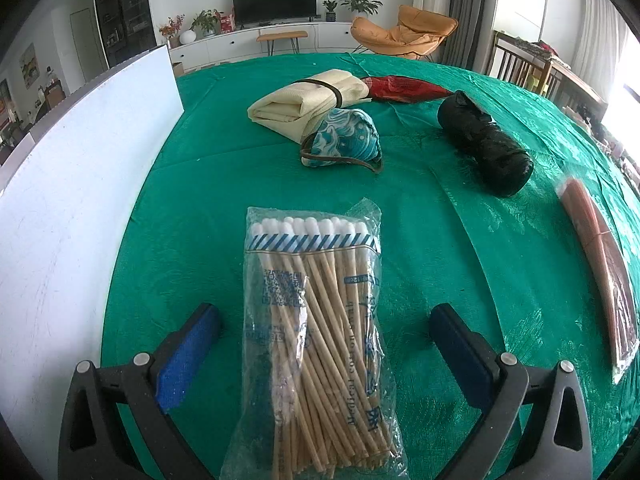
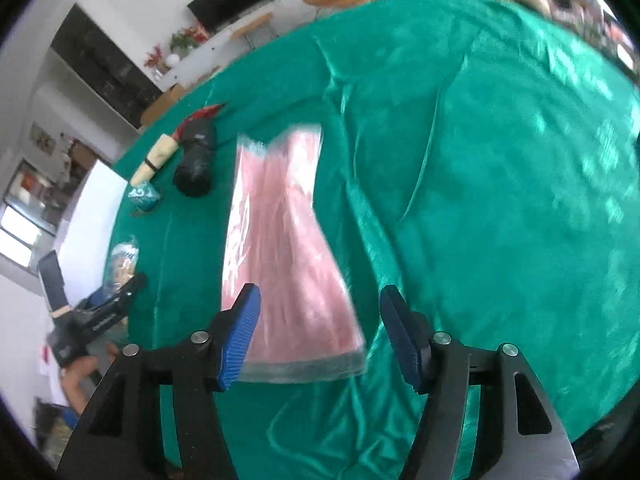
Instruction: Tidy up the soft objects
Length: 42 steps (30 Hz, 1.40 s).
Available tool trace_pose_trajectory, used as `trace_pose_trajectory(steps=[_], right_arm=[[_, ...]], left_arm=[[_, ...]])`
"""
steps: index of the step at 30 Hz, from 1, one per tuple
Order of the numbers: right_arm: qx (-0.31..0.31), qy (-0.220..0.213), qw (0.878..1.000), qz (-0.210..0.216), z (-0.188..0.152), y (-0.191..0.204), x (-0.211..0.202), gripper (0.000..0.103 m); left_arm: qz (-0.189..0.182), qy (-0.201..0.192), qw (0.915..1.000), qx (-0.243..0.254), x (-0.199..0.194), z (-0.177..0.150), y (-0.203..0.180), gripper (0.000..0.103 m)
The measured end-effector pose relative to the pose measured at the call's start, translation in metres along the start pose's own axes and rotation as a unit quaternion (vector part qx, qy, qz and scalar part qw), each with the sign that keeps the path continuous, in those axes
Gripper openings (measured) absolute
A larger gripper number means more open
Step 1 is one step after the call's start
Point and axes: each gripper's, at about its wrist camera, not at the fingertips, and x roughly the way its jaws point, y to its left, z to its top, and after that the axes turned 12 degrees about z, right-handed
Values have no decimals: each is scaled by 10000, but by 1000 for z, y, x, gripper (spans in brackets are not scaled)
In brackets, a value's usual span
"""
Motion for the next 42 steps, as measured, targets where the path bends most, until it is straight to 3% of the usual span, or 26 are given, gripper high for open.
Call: trace_pose_trajectory(steps=[4, 8, 12, 14, 19, 24, 30, 39, 42], right_arm=[[-334, -275, 9990, -144, 19, 24, -8, 72], [-815, 32, 9964, -220, 30, 52, 25, 72], [-1129, 326, 9893, -867, 18, 52, 65, 74], [-1310, 263, 9828, -1271, 12, 51, 74, 74], [-1730, 180, 9700, -1696, -1, 55, 88, 79], [-1201, -61, 9822, -1441, 2, 37, 84, 80], [-1337, -373, 9795, -1458, -6, 36, 80, 83], [-1348, -335, 9801, -1419, -5, 36, 81, 84], [-1259, 21, 9819, -1413, 3, 36, 82, 84]], left_arm=[[1, 0, 10000, 0, 0, 0, 0, 103], [0, 0, 10000, -2, 0, 0, 0, 103], [1, 0, 10000, -2, 0, 0, 0, 103], [1, 0, 10000, -2, 0, 0, 0, 103], [2, 0, 10000, -3, 0, 0, 0, 103], [2, 0, 10000, -3, 0, 0, 0, 103], [3, -1, 10000, -2, 0, 0, 0, 103], [0, 4, 10000, 3, 0, 0, 0, 103], [-103, 301, 9991, 279, 0, 3, 1, 103]])
